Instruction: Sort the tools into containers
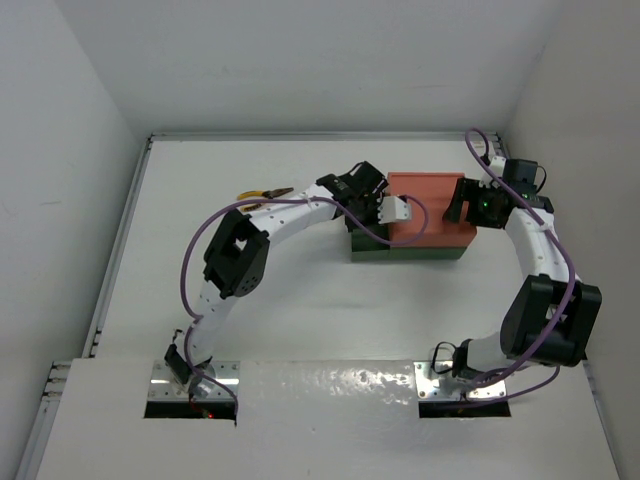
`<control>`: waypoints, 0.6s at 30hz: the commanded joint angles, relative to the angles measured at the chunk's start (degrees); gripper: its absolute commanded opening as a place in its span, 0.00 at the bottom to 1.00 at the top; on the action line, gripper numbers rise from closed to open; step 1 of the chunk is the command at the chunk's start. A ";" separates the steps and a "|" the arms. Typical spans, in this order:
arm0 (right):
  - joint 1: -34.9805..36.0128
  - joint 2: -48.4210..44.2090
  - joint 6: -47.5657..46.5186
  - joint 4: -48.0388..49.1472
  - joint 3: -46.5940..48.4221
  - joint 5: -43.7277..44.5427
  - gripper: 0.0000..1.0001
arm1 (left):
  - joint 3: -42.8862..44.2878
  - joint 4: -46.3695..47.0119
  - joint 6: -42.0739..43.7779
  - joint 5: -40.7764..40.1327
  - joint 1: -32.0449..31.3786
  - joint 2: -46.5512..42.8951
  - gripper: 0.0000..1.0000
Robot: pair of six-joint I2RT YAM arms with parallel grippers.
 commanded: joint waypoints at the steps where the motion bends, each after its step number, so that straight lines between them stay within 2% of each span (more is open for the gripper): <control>1: 0.36 -0.43 -0.64 -2.98 -1.12 -0.38 0.77 | 3.46 3.16 -2.06 4.57 -0.60 -0.36 0.08; 5: 0.36 0.01 -0.73 -3.07 -1.21 -0.38 0.77 | 4.86 3.60 -4.08 8.79 -0.60 -0.27 0.12; 8: 0.27 -0.08 -0.81 -2.98 -1.21 -0.21 0.77 | 5.31 4.65 -6.28 13.19 -0.51 -0.19 0.21; 9: 0.27 -0.08 -0.73 -3.07 -1.12 -0.21 0.77 | 5.48 5.00 -6.81 14.33 -0.60 -0.10 0.34; 12: 0.27 -0.08 -0.99 -3.42 -0.94 -0.21 0.77 | 6.45 6.14 -9.27 13.29 -0.60 -0.01 0.57; 18: 0.36 -0.52 -1.08 -3.07 -1.56 -0.03 0.77 | 13.12 4.83 -14.70 9.24 0.54 -1.68 0.59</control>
